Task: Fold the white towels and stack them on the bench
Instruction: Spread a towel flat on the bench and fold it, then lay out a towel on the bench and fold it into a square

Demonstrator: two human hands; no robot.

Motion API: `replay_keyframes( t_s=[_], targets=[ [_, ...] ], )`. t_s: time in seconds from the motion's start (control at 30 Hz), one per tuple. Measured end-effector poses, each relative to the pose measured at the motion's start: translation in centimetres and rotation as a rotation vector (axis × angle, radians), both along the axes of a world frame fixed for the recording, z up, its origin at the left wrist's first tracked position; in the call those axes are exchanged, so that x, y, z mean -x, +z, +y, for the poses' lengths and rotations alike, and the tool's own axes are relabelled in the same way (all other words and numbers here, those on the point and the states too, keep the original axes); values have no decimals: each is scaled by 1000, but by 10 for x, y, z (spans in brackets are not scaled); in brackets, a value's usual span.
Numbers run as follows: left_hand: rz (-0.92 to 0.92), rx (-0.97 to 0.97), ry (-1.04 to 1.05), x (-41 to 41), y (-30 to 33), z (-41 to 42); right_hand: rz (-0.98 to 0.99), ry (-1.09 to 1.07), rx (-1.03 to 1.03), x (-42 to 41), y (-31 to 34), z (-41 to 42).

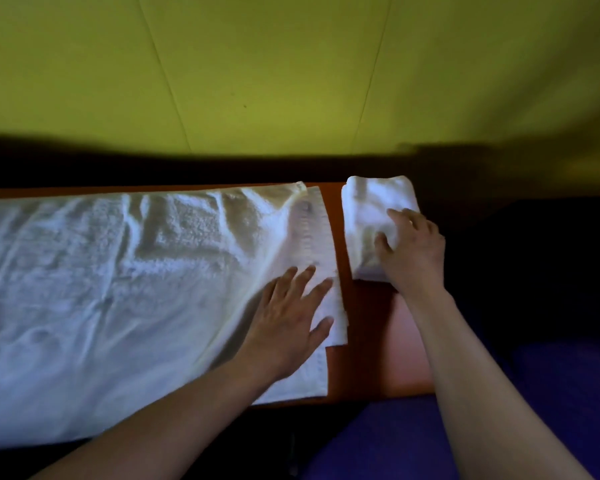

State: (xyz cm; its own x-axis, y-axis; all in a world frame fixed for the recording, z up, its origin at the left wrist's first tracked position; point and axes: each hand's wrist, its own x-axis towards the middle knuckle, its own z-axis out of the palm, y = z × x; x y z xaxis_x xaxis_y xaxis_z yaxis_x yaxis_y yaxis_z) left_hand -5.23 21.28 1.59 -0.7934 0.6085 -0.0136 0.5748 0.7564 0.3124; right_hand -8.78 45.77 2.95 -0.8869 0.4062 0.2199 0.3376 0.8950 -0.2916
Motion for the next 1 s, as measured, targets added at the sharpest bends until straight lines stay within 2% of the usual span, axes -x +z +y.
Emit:
replay_keyframes(
  t_s=[0.13,0.3,0.5,0.63,0.73,0.8,0.9,0.97,1.0],
  targets=[
    [117,-25,-101,-52,-9,-50,144,123,75,-23,7,-57],
    [92,103,-85,-84,-17,-74,81,163,304,-51,-2,-104],
    [163,-15,-61,-83,-10,-80,-40,75,552,-70,2,-112],
    [19,-161,189,-79,5,-76,-110,8,662,-56,11,-111],
    [-151,-378,351,-81,25,-76,-127,-56,1021,-31,20,-114],
    [-142,-446,427,-80,39,-78,-172,-73,1110,-14,29,-118],
    [-187,-428,489,-73,53,-81,-269,-108,1183,13,37,-126],
    [-204,-399,480,-71,56,-85,-250,-143,1157,38,33,-125],
    [-156,-362,428,-70,55,-88,-232,-151,1112,53,26,-121]
  ],
)
